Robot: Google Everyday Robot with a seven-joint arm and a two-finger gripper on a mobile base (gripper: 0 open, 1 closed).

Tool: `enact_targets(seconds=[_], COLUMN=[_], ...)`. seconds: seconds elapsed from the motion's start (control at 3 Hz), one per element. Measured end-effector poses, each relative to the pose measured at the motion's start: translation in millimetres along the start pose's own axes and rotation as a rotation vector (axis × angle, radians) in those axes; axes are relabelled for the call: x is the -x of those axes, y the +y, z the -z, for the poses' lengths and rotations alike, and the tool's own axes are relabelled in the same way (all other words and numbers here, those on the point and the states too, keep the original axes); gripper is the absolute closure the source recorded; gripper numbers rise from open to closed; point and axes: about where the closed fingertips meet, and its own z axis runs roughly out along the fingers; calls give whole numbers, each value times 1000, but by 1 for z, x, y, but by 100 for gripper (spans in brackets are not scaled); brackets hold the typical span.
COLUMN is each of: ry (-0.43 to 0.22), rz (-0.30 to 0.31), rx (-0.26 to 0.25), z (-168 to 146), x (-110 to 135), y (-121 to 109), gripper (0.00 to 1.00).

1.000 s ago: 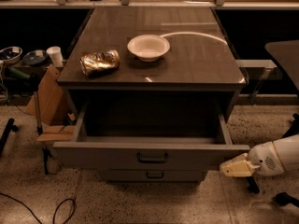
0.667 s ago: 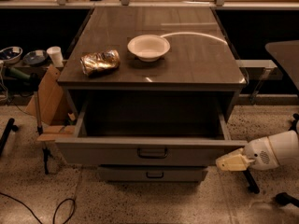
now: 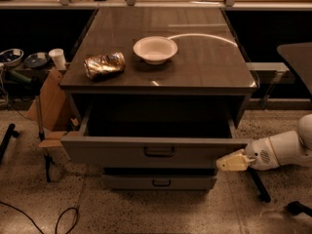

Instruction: Close top drawer

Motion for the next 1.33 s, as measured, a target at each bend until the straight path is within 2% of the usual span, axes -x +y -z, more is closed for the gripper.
enact_targets(seconds=[1.0,1.33], ry=[-75,-129], rz=[-121,-191], rx=[-6,-27], z=[5,14], x=[13,19], y=[-45,-63], gripper=[100,100])
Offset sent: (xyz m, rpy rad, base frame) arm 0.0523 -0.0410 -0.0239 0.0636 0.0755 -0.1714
